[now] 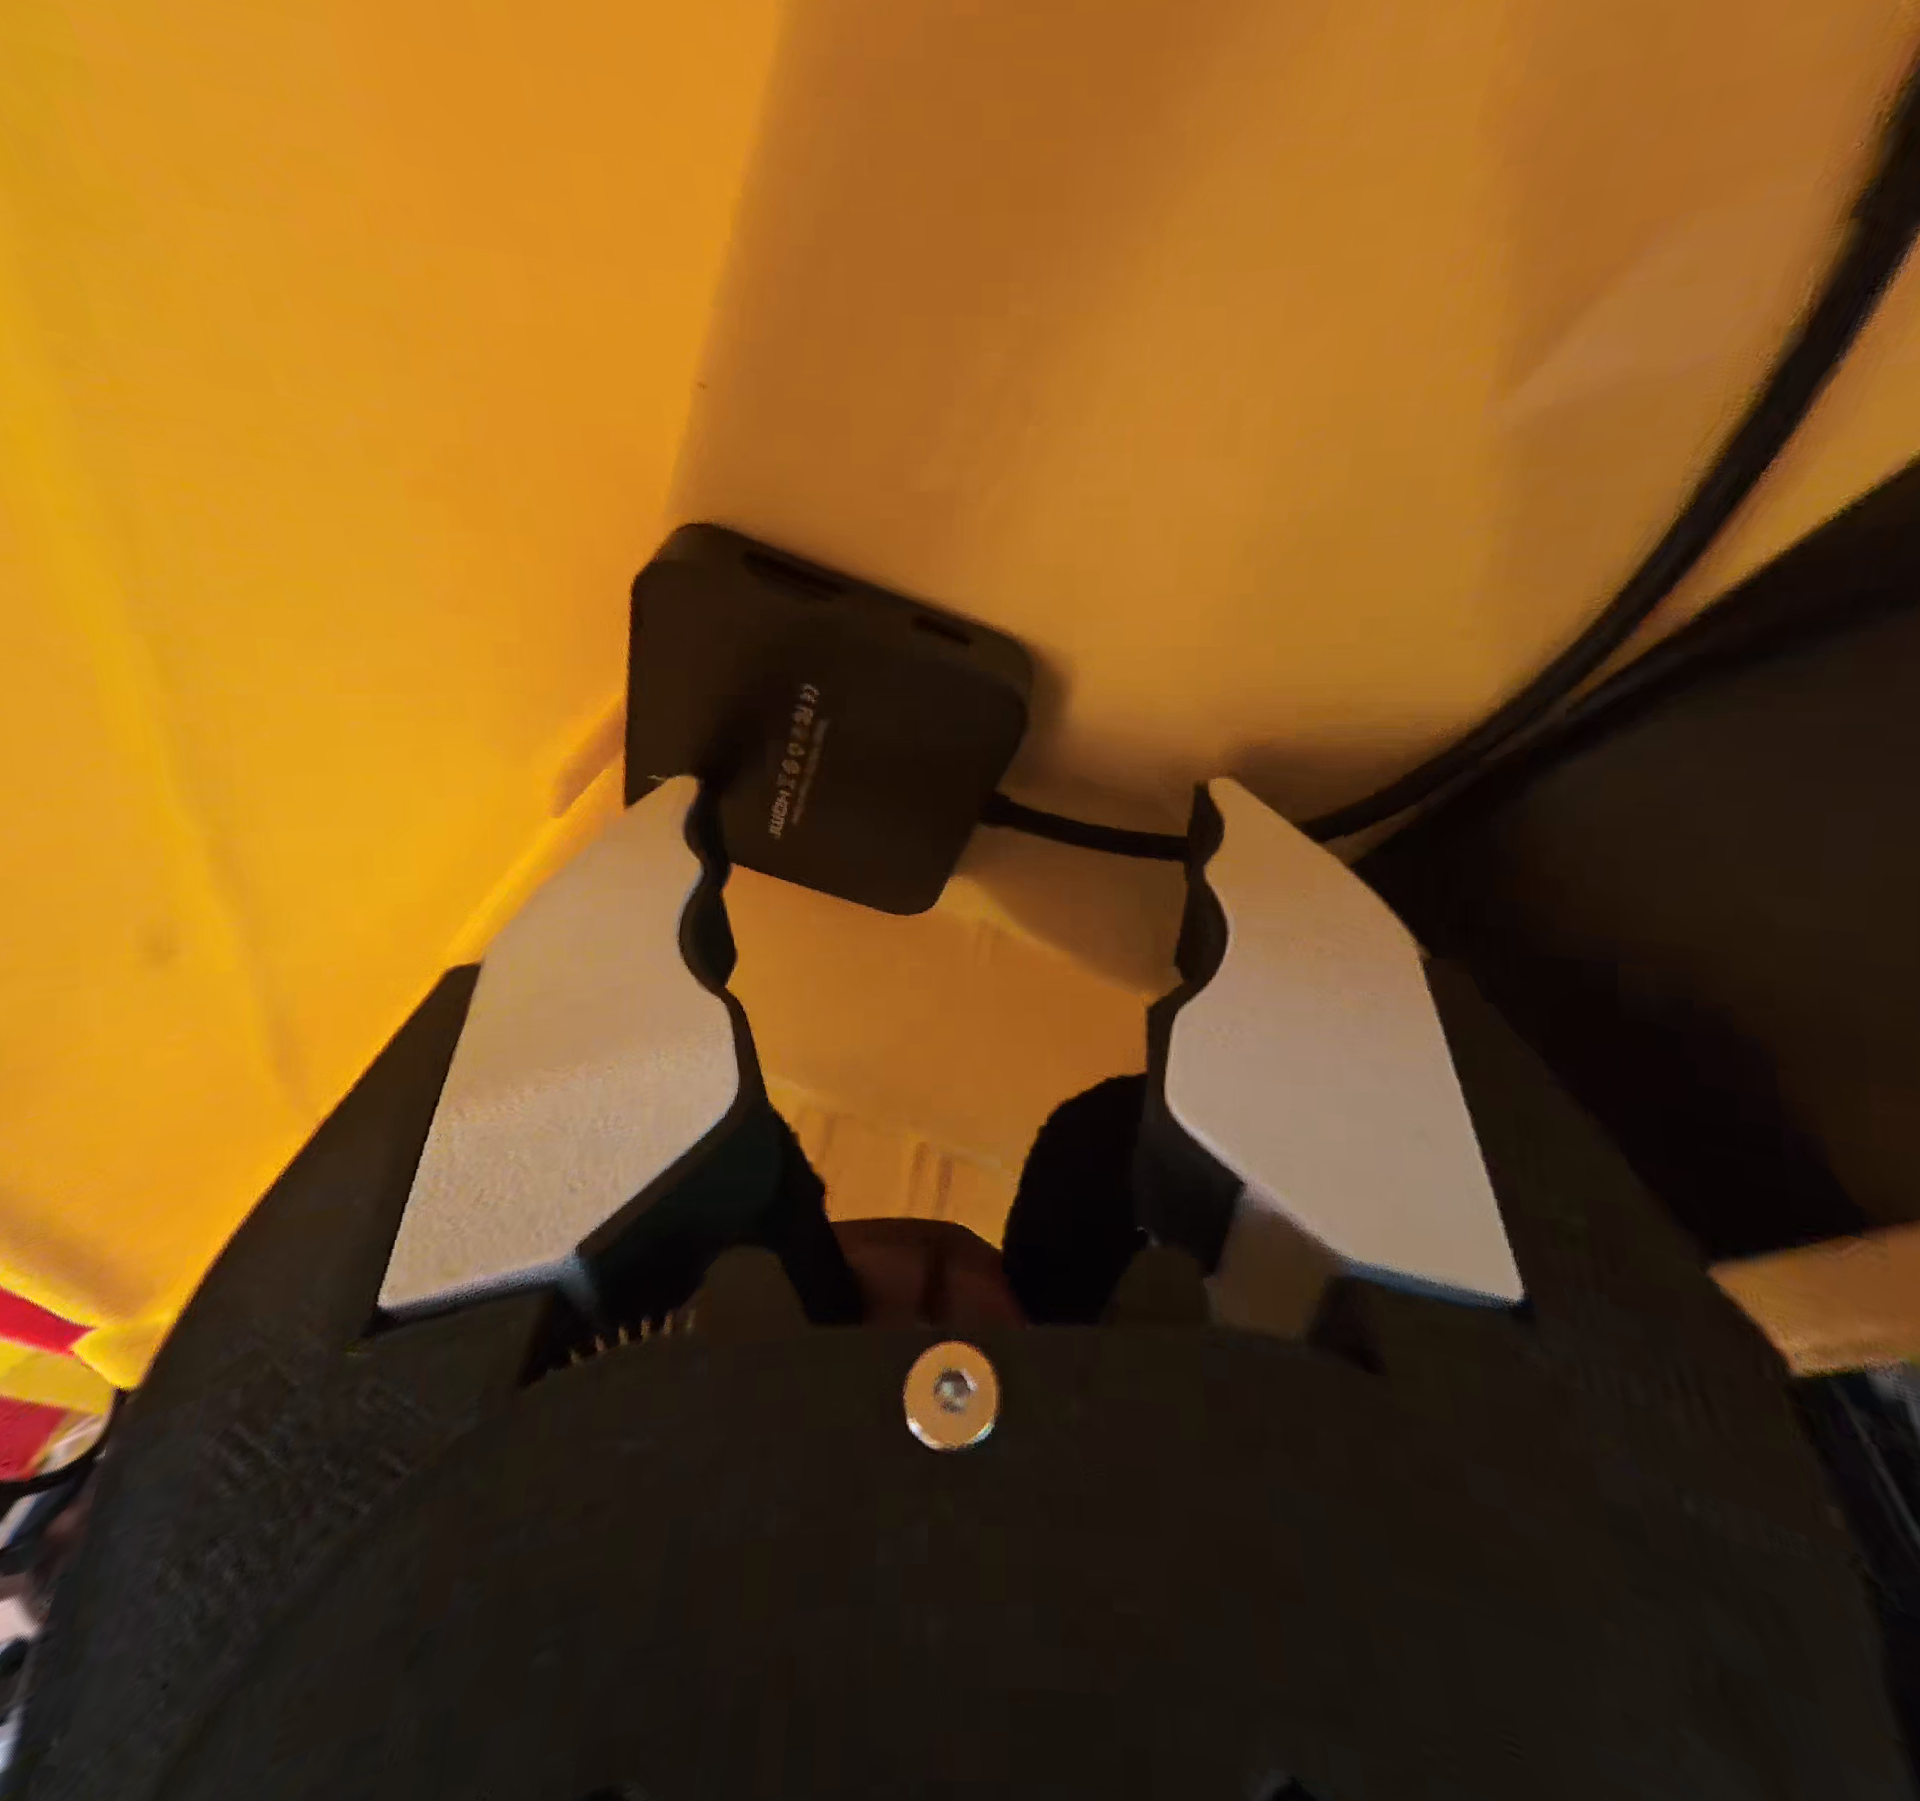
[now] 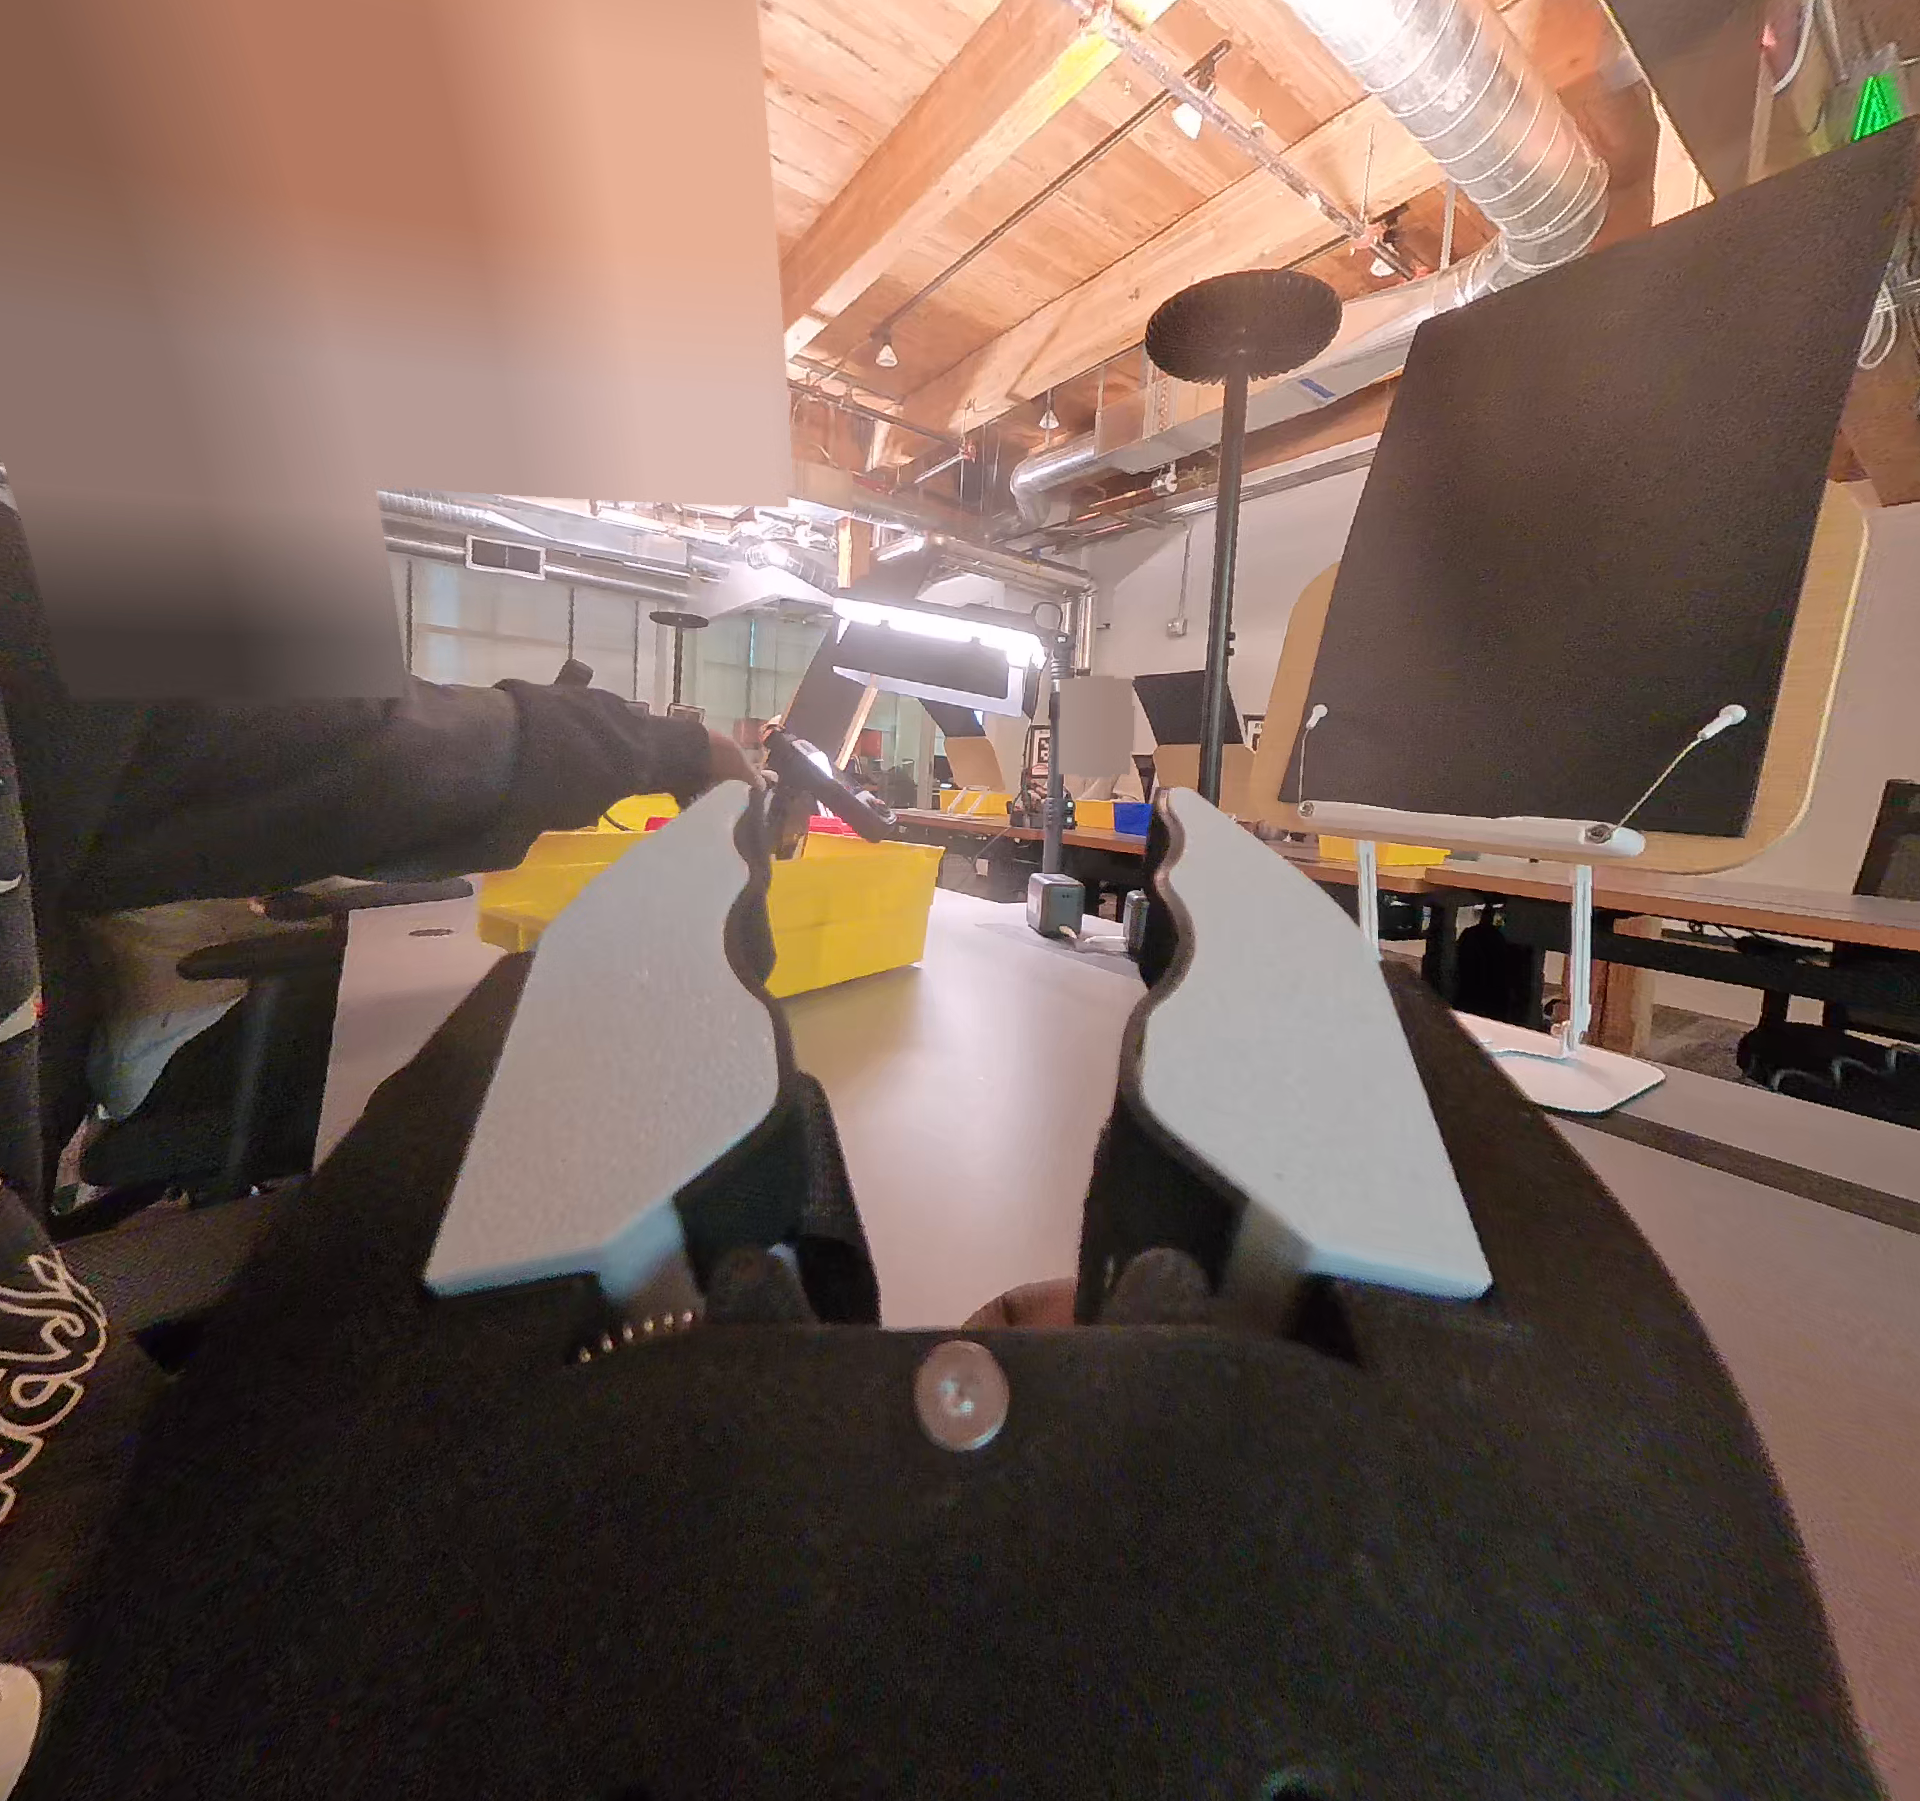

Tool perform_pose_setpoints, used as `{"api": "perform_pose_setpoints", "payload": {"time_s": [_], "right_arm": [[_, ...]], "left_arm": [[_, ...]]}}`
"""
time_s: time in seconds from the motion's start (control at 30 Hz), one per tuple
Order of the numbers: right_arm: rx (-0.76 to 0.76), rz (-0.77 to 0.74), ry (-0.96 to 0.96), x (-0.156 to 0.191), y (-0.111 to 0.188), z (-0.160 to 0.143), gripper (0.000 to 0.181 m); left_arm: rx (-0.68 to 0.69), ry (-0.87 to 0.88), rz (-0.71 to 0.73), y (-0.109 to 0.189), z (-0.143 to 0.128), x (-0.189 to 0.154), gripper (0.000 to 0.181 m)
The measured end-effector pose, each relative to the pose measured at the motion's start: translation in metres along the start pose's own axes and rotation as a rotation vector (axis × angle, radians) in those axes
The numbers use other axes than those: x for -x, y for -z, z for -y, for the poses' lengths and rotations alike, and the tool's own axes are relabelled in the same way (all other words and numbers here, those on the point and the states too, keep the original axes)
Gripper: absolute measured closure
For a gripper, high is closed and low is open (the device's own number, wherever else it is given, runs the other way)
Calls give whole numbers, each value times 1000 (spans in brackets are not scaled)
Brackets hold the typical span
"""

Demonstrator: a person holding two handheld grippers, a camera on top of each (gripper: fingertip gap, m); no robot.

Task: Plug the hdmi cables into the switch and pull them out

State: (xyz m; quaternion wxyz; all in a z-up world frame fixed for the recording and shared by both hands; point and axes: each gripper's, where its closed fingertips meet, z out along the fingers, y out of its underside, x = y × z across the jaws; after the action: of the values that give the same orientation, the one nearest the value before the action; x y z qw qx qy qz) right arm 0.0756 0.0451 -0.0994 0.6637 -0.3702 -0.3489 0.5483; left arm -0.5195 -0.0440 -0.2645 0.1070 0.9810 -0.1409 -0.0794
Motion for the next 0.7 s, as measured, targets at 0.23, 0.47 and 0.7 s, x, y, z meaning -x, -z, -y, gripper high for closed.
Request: {"api": "perform_pose_setpoints", "payload": {"time_s": [0.23,0.47,0.7], "right_arm": [[-10,7,-7,0,0,2,112],[-8,6,-8,-1,0,2,112],[-1,6,-2,-1,0,0,112]], "left_arm": [[-129,-121,52,28,22,-2,122],[3,-119,192,6,10,32,103],[-76,-115,87,2,14,14,120]]}}
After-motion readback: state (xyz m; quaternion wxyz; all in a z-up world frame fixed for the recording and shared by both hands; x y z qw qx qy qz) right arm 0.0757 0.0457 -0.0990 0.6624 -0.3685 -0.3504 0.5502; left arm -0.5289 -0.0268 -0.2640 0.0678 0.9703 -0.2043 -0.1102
